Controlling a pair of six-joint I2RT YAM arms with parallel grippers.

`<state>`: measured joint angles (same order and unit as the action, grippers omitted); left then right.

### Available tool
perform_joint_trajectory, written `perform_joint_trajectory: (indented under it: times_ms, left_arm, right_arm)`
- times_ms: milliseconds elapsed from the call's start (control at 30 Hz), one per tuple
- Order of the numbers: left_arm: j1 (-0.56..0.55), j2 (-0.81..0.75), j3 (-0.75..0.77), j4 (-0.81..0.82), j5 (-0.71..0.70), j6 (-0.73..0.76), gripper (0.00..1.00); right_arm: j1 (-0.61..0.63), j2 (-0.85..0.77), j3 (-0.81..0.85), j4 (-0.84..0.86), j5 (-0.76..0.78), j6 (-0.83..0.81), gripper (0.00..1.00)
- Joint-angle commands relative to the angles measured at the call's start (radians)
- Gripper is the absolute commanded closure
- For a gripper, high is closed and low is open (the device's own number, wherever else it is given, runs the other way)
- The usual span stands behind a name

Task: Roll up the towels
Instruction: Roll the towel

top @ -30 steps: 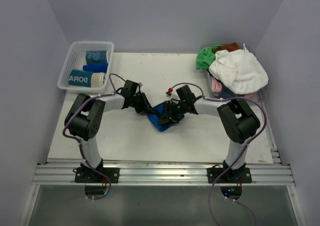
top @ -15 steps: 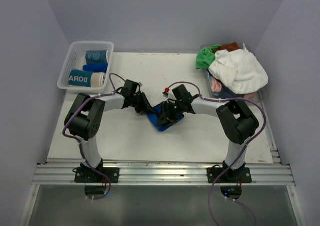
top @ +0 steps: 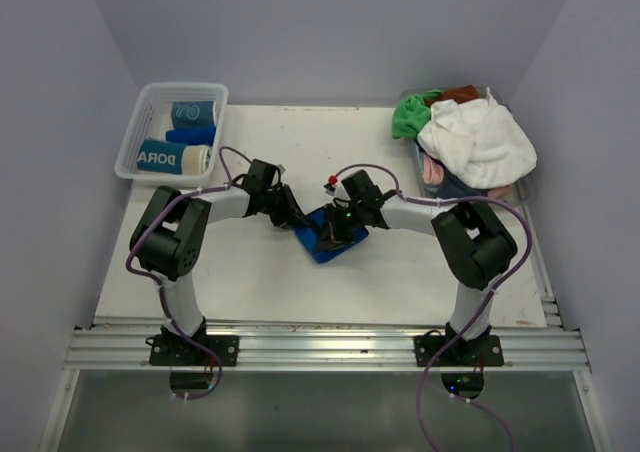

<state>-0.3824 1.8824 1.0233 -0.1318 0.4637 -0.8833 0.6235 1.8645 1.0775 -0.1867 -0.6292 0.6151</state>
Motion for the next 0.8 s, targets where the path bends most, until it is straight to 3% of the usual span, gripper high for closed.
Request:
perform_joint_trajectory:
  times_ms: [0,333,567,633,767]
  left_arm:
    - [0.008,0.018,-0.006,-0.071,-0.089,0.029,0.81]
    - [0.039,0.02,0.006,-0.075,-0.073,0.061,0.81]
    - [0.039,0.032,0.004,-0.072,-0.063,0.067,0.82]
    - [0.039,0.032,0.011,-0.072,-0.062,0.069,0.82]
    - [0.039,0.034,0.015,-0.086,-0.065,0.076,0.82]
  right_arm:
    - [-0.036,-0.038,-0.033,0.078,-0.032,0.057,1.0]
    - [-0.091,0.068,-0.137,0.181,-0.106,0.129,1.0]
    - [-0.093,0.029,-0.169,0.095,0.034,0.063,0.99]
    - [-0.091,-0.055,-0.189,0.076,0.071,0.055,0.91]
    - [-0.078,-0.252,-0.235,0.046,0.219,0.039,0.59]
